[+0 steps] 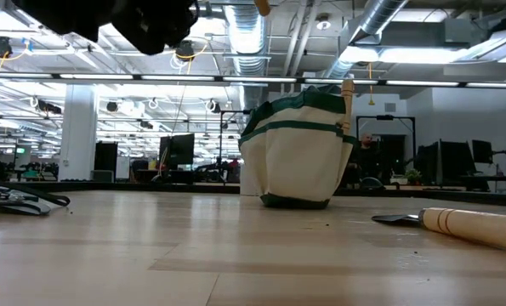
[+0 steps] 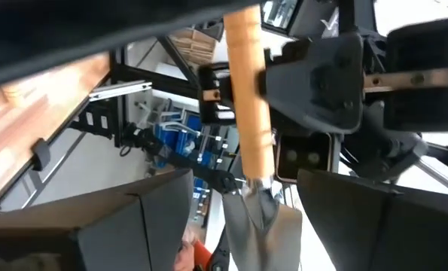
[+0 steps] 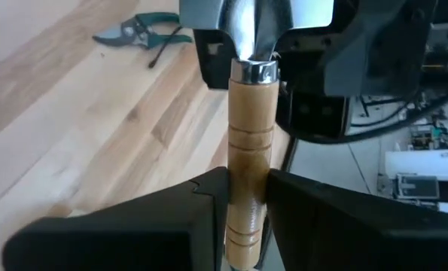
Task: Pick & Place Garden tools in Gardening bag
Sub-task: Put the brown trowel into the green gardening bag
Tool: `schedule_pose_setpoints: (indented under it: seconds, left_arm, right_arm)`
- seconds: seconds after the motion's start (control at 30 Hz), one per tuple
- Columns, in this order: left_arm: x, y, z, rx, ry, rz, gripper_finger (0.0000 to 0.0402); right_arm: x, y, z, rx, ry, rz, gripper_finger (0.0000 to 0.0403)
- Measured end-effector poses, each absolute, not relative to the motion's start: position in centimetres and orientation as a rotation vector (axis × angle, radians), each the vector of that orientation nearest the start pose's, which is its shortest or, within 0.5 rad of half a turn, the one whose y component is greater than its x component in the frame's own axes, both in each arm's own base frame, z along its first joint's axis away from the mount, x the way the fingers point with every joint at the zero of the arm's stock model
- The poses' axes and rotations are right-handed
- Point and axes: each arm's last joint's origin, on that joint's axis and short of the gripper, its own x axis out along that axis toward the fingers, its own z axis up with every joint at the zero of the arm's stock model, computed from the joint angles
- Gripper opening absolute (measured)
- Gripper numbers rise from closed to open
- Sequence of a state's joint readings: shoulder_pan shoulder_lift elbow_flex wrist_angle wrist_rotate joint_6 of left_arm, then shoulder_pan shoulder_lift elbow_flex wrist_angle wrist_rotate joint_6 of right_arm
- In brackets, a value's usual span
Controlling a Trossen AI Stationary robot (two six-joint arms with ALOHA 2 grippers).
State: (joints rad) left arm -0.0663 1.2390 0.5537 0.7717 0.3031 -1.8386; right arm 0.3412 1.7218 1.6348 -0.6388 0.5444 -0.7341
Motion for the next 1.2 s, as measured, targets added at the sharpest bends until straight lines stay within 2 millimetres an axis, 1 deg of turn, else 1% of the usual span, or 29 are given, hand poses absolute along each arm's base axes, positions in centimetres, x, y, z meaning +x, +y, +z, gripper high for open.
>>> schedule_pose_setpoints:
  seconds: [0.2, 0.3, 0.37, 0.43, 0.73, 0.8, 0.93, 1.07, 1.2]
  left_arm:
    - [25.9, -2.6, 24.8, -1.812, 0.290, -0.322, 0.0230]
    - [25.9, -2.6, 25.0, -1.818, 0.286, -0.327, 0.0230]
    - [26.1, -2.6, 25.4, -1.821, 0.278, -0.338, 0.0230]
    - [26.5, -2.6, 25.9, -1.818, 0.268, -0.354, 0.0230]
    - [29.1, -3.1, 25.9, -1.801, 0.390, -0.406, 0.0230]
    - [29.4, -3.2, 26.3, -1.787, 0.404, -0.438, 0.0230]
    - [29.5, -3.3, 27.1, -1.758, 0.410, -0.496, 0.0230]
    - [29.4, -3.3, 27.3, -1.758, 0.415, -0.497, 0.0226]
    - [29.5, -3.5, 27.1, -1.761, 0.430, -0.488, 0.0207]
  right_arm:
    - [36.2, 11.3, 34.1, -0.988, 0.700, 0.105, 0.0068]
    - [36.3, 11.1, 34.1, -0.979, 0.696, 0.109, 0.0068]
    - [36.4, 11.0, 34.2, -0.962, 0.688, 0.117, 0.0068]
    - [36.5, 10.9, 34.2, -0.951, 0.675, 0.124, 0.0068]
    - [36.7, 10.5, 34.3, -0.940, 0.671, 0.117, 0.0068]
    - [36.6, 10.5, 34.2, -0.938, 0.684, 0.125, 0.0068]
    - [36.4, 10.5, 33.9, -0.931, 0.712, 0.150, 0.0068]
    - [36.3, 10.5, 33.9, -0.932, 0.715, 0.151, 0.0068]
    - [36.4, 10.6, 34.0, -0.936, 0.703, 0.150, 0.0068]
